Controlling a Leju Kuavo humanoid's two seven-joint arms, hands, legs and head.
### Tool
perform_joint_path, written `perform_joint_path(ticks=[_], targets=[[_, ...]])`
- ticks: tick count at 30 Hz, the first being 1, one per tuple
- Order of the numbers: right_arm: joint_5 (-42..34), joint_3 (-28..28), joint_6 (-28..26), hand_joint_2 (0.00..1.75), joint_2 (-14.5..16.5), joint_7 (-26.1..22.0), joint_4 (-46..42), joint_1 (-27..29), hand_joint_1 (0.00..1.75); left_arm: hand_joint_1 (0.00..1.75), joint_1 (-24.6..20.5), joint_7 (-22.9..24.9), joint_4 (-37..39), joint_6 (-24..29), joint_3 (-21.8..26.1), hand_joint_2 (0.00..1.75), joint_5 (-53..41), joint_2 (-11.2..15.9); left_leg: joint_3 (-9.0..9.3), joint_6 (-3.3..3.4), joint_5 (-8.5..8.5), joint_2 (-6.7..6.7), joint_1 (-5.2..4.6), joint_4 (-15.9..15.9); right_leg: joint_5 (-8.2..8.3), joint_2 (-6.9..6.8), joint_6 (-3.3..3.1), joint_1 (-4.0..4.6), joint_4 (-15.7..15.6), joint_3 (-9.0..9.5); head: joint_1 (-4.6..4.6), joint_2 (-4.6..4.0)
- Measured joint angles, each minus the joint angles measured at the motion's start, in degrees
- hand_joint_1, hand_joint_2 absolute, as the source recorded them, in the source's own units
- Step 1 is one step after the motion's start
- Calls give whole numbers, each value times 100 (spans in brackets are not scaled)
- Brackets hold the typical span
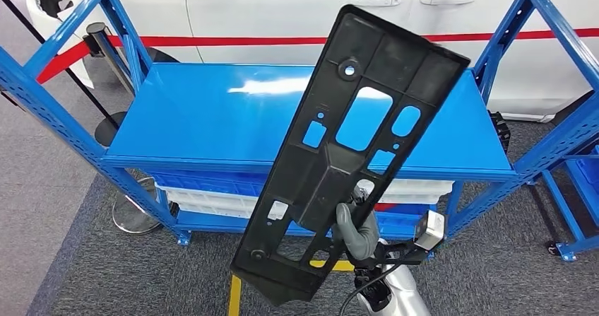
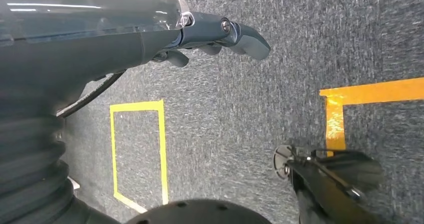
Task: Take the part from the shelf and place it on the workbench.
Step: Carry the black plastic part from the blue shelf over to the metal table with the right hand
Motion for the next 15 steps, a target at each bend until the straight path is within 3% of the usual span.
perform_joint_path(ticks=[2,5,6,7,9,10,11,12,13,15], targets=[[56,0,162,175,14,-57,-243,28,175,0,-1,0,0,-16,-2,175,-1,11,295,65,100,-29,-26,-502,42,17,60,3,32,-42,3,1],[190,18,349,175,26,-128,-597,71,175,0,0,9,0,-34,-4,175,-7,15,254,165,166,-15,-40,-586,115,37,167,2,21,-64,-1,0],[231,25,393,175,26,-145,-709,83,175,0,-2,13,0,-38,-5,175,-9,14,235,210,213,2,-27,-610,62,39,200,0,57,-89,3,0],[264,33,429,175,25,-159,-818,90,175,0,-3,14,0,-41,-5,175,-9,15,204,258,267,23,-12,-638,-81,38,231,-2,187,-146,9,1],[333,62,492,175,25,-190,-1007,100,175,0,-3,15,0,-45,-7,175,-5,21,109,316,364,60,-4,-656,-571,22,283,-21,784,-366,19,1],[368,85,517,175,25,-203,-1087,107,175,0,-1,16,0,-46,-6,175,-1,25,48,324,405,77,-7,-652,-787,17,305,-29,1163,-489,21,1],[399,108,538,175,25,-213,-1154,116,175,0,1,16,0,-47,-6,175,3,28,-11,319,443,92,-9,-644,-898,13,323,-37,1451,-560,20,1],[417,132,554,175,25,-219,-1212,122,175,0,2,19,0,-48,-5,175,7,30,-67,312,476,106,-9,-632,-887,9,333,-43,1559,-541,19,1],[428,155,566,175,25,-223,-1267,124,175,0,1,24,0,-49,-4,175,10,31,-117,300,504,118,-9,-616,-780,1,334,-49,1450,-410,20,1],[436,193,576,175,25,-228,-1368,104,175,0,-3,40,0,-50,-5,175,15,30,-193,268,542,135,-11,-575,-522,-51,302,-46,689,129,20,1]])
